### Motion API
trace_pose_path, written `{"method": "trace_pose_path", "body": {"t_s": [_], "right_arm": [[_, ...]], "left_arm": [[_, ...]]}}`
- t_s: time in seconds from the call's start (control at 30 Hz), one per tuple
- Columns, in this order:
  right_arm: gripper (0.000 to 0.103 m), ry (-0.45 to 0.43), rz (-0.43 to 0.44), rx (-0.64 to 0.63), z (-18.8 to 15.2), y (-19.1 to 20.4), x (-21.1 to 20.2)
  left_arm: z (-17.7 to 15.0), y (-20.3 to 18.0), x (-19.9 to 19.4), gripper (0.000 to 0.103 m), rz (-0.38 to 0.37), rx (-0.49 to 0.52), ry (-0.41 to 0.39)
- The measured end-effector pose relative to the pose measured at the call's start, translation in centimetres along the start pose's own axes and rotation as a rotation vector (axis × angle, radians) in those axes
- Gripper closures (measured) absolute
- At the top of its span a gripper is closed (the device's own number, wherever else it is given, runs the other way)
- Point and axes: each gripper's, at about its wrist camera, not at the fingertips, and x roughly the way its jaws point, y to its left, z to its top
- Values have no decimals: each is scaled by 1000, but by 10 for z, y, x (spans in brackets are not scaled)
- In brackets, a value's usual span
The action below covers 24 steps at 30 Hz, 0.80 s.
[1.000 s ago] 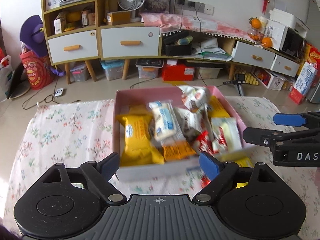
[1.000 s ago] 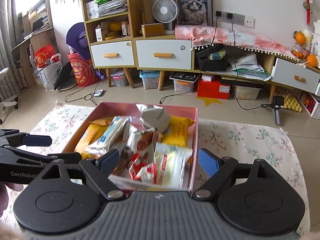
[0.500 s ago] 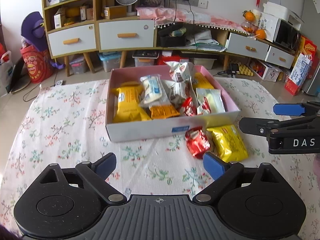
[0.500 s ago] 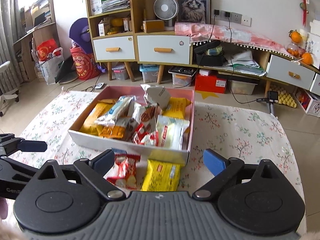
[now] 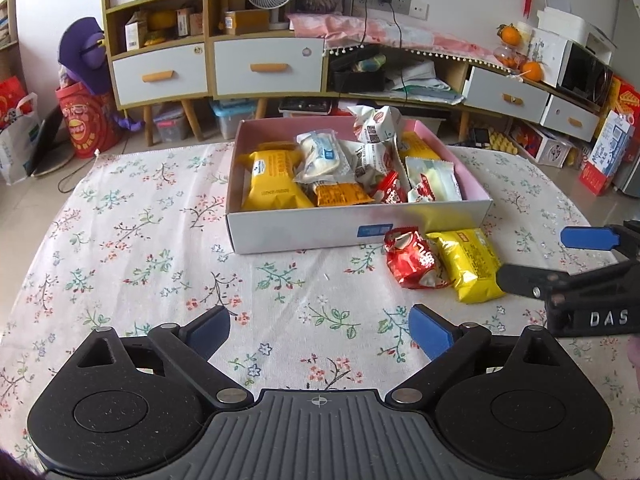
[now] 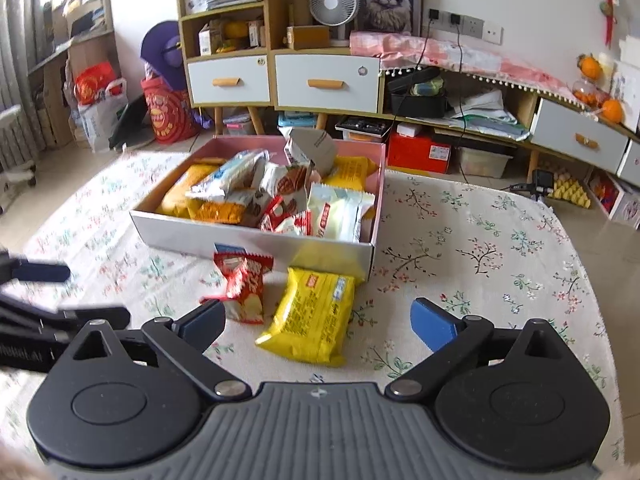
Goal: Organize snacks
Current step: 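Withdraw both tools from the box over the remaining snacks, then grasp the red candy packet with the left tool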
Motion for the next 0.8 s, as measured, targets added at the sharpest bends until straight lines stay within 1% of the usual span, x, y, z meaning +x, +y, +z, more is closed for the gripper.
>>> {"method": "trace_pose_path", "body": {"t_s": [0.2, 0.27, 0.5, 0.67, 0.7, 0.73, 0.77, 0.8], "right_arm": [[4, 8, -16, -15, -6, -4, 3], [4, 8, -26, -14, -8, -8, 4], [4, 33, -32, -28, -16, -18, 11], [4, 49, -31, -46, -21, -22, 15], [4, 51, -30, -46, -21, -23, 16], [4, 54, -28, -45, -22, -23, 17], [4, 56, -27, -44, -22, -23, 18], [4, 59, -24, -44, -23, -23, 19]], "left_arm": [[-1, -3, 12, 6, -29, -21, 0], [1, -6, 16, 6, -49, -30, -6], [9, -26, 33, 6, -121, -29, -20], [17, -39, 45, 8, -149, -45, -22], [18, -41, 48, 9, -156, -51, -18], [19, -42, 50, 13, -164, -60, -19], [19, -43, 53, 15, -171, -70, -17], [20, -44, 56, 21, -175, -80, -11]]}}
